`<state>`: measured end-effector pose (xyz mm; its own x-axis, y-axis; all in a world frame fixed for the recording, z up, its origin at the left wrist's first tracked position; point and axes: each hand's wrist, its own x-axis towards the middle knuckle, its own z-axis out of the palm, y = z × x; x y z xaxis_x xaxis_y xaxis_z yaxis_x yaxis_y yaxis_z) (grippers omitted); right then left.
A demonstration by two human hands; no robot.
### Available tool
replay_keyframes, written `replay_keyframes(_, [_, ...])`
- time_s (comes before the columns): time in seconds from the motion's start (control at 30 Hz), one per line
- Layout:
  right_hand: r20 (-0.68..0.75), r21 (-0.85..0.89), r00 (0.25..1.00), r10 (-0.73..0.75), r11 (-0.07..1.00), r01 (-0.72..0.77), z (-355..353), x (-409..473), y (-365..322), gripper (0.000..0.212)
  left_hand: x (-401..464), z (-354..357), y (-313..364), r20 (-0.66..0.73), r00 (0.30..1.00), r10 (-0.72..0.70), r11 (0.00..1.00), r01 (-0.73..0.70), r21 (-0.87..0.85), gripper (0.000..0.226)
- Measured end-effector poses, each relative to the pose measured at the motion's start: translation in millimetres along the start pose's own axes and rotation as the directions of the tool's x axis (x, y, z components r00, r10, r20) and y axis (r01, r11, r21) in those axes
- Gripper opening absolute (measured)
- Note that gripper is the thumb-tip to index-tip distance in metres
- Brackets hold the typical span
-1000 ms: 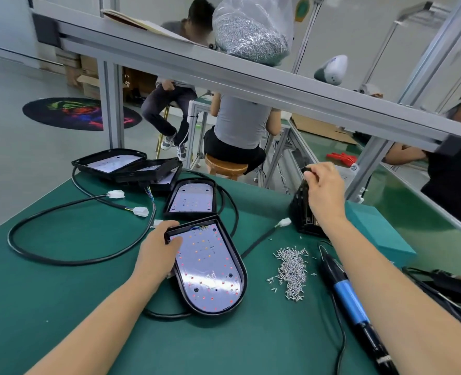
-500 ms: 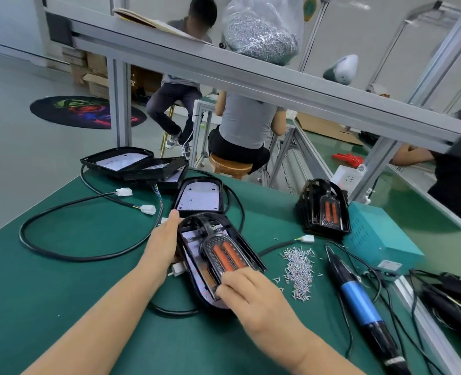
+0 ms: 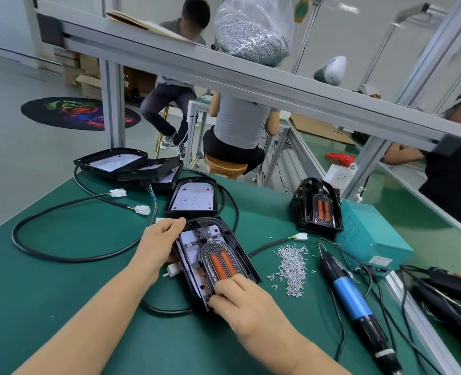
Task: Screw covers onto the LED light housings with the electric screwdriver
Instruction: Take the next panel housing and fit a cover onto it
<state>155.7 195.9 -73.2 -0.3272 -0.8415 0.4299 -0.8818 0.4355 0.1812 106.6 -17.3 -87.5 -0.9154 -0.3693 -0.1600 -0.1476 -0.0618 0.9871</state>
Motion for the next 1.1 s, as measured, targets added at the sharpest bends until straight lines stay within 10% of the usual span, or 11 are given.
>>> replay_keyframes(0.13, [-0.118,0.036,0.991,0.064,0.998,-0.06,-10,-4,6,0.039,1,-9,3,-0.061,0.997,0.042,0.961,-0.024,0.277,0.02])
replay_keyframes(0.2, [-0.157,0.05,0.982,0.106,0.994,-0.099,-17,-9,13,0.045,2,-12,13,-0.083,0.956,0.28,0.714,-0.15,0.684,0.011])
replay_keyframes(0.3, [-0.213,0.036,0.959,0.186,0.983,-0.183,-24,-18,25,0.023,5,7,29,0.295,0.777,0.556,0.259,-0.5,0.826,0.041])
replay_keyframes(0.37, [-0.243,0.008,0.936,0.253,0.966,-0.259,-27,-22,34,0.009,5,31,38,0.601,0.642,0.477,-0.06,-0.658,0.75,0.05])
replay_keyframes(0.47, [-0.294,-0.005,0.902,0.317,0.943,-0.333,-31,-27,43,0.008,13,62,41,0.795,0.56,0.235,-0.249,-0.755,0.606,0.064])
replay_keyframes(0.63, [-0.302,-0.02,0.903,0.307,0.945,-0.328,-37,-38,48,0.016,23,92,35,0.778,0.592,-0.21,-0.299,-0.797,0.525,0.055])
replay_keyframes(0.83, [-0.282,-0.027,0.892,0.353,0.926,-0.376,-38,-54,49,0.02,43,73,42,0.818,0.575,-0.022,-0.265,-0.792,0.55,0.035])
replay_keyframes(1.03, [-0.404,-0.042,0.841,0.36,0.911,-0.411,-43,-57,53,0.013,42,18,91,0.494,0.789,0.364,0.12,-0.566,0.816,0.022])
replay_keyframes(1.1, [-0.409,-0.042,0.839,0.359,0.911,-0.41,-42,-52,49,0.018,40,-7,91,0.25,0.902,0.353,0.444,-0.396,0.804,0.014])
